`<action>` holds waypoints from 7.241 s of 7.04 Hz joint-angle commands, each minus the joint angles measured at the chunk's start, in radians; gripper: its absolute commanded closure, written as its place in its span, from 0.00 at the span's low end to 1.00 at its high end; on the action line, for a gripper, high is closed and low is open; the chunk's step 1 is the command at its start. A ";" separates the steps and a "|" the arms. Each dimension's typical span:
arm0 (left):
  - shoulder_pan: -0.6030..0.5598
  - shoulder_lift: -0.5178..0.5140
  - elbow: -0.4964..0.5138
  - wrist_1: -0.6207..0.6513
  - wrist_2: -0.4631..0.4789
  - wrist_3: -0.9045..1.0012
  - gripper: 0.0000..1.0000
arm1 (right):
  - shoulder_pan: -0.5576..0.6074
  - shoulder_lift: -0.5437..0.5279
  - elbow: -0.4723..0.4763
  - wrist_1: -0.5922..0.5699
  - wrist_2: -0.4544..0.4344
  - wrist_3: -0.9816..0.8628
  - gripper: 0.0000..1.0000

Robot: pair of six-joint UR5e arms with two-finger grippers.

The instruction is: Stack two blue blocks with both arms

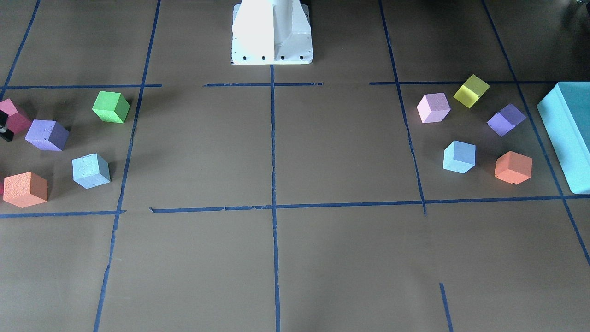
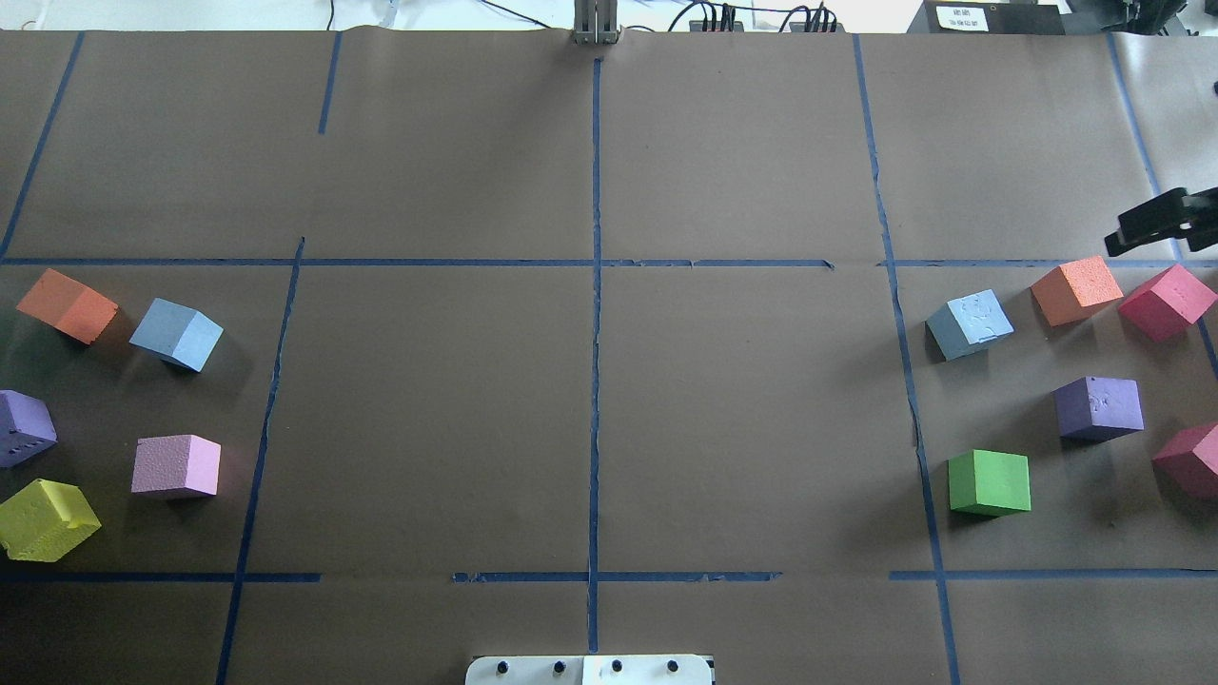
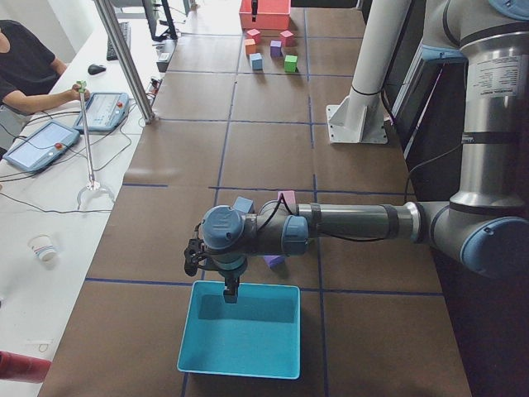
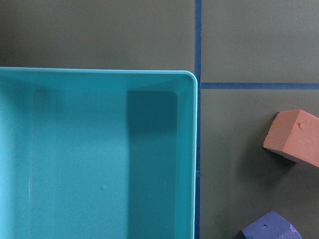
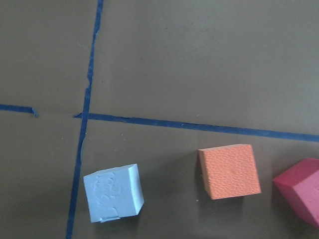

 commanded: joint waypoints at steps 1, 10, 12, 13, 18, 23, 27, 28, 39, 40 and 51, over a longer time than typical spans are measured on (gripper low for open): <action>0.000 0.020 -0.025 0.000 -0.008 0.000 0.00 | -0.215 0.009 -0.026 0.181 -0.152 0.120 0.00; 0.000 0.023 -0.039 0.000 -0.011 -0.002 0.00 | -0.297 0.120 -0.250 0.185 -0.179 0.042 0.00; -0.002 0.023 -0.047 0.002 -0.010 -0.002 0.00 | -0.298 0.156 -0.310 0.184 -0.178 0.042 0.00; -0.005 0.023 -0.048 0.002 -0.011 -0.002 0.00 | -0.300 0.160 -0.310 0.184 -0.172 0.044 0.09; -0.005 0.025 -0.071 0.005 -0.010 -0.002 0.00 | -0.225 0.161 -0.220 0.105 -0.101 0.044 1.00; -0.002 0.023 -0.070 0.005 -0.010 -0.002 0.00 | -0.448 0.579 -0.209 -0.249 -0.222 0.441 1.00; -0.002 0.023 -0.070 0.005 -0.010 -0.002 0.00 | -0.597 0.876 -0.536 -0.194 -0.338 0.690 0.99; -0.002 0.023 -0.070 0.005 -0.010 -0.002 0.00 | -0.608 0.882 -0.563 -0.159 -0.349 0.694 0.99; -0.005 0.017 -0.070 0.005 -0.008 -0.003 0.00 | -0.650 0.930 -0.662 -0.082 -0.374 0.733 0.01; -0.005 0.017 -0.070 0.006 -0.008 -0.003 0.00 | -0.650 0.927 -0.662 -0.082 -0.374 0.723 0.00; 0.107 -0.003 -0.405 0.017 -0.001 -0.102 0.00 | -0.315 0.694 0.071 -0.652 -0.235 0.292 0.00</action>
